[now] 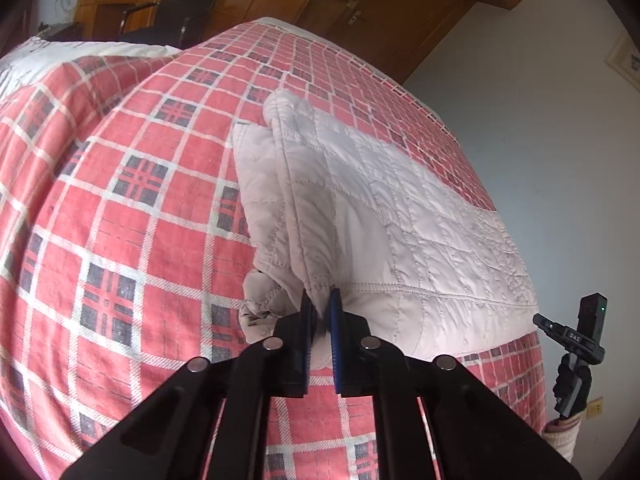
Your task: Fold large clothes
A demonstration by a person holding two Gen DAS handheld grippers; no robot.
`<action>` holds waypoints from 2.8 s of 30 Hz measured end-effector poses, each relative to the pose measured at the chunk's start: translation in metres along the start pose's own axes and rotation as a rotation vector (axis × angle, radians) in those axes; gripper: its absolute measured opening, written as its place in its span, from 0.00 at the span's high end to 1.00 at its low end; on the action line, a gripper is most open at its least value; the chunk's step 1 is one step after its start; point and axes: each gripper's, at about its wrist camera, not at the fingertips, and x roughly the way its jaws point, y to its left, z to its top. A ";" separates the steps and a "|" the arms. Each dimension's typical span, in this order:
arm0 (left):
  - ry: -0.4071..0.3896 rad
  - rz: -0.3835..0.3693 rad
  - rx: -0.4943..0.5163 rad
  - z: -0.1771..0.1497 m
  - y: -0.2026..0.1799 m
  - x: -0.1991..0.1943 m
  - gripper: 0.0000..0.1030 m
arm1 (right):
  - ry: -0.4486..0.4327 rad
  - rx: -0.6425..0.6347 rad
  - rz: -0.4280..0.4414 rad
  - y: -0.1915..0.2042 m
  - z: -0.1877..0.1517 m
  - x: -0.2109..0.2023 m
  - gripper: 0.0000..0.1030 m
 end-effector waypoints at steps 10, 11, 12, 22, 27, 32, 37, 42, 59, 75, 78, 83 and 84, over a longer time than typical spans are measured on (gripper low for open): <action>0.046 -0.002 -0.002 -0.012 0.018 0.019 0.94 | 0.067 0.025 -0.014 -0.020 -0.009 0.029 0.89; 0.046 0.001 0.004 -0.012 0.016 0.017 0.92 | 0.064 0.021 -0.011 -0.020 -0.009 0.027 0.88; 0.045 0.005 0.010 -0.012 0.014 0.015 0.91 | 0.061 0.015 -0.007 -0.019 -0.009 0.025 0.84; -0.009 -0.021 -0.031 0.027 0.017 -0.006 0.43 | -0.038 0.055 0.054 -0.023 0.013 -0.006 0.32; 0.041 -0.071 -0.089 0.050 0.035 0.019 0.41 | -0.016 0.145 0.108 -0.043 0.032 0.012 0.30; 0.064 -0.169 -0.170 0.058 0.056 0.043 0.40 | 0.016 0.202 0.170 -0.062 0.039 0.035 0.28; 0.085 -0.218 -0.184 0.062 0.061 0.068 0.37 | 0.054 0.242 0.222 -0.072 0.042 0.064 0.26; 0.102 -0.267 -0.191 0.066 0.062 0.087 0.34 | 0.049 0.202 0.254 -0.062 0.049 0.071 0.27; 0.072 -0.298 -0.098 0.059 0.013 0.080 0.78 | 0.018 0.102 0.305 -0.007 0.056 0.053 0.83; 0.070 -0.380 0.100 -0.031 -0.062 -0.031 0.78 | -0.025 -0.010 0.252 0.000 -0.030 -0.077 0.83; 0.091 -0.347 0.107 -0.054 -0.059 -0.025 0.77 | 0.000 0.021 0.243 -0.010 -0.055 -0.066 0.83; 0.122 -0.304 0.035 -0.093 -0.031 -0.005 0.71 | 0.033 0.080 0.231 -0.027 -0.082 -0.040 0.80; 0.121 -0.309 0.021 -0.097 -0.025 -0.002 0.70 | 0.038 0.095 0.231 -0.032 -0.085 -0.035 0.78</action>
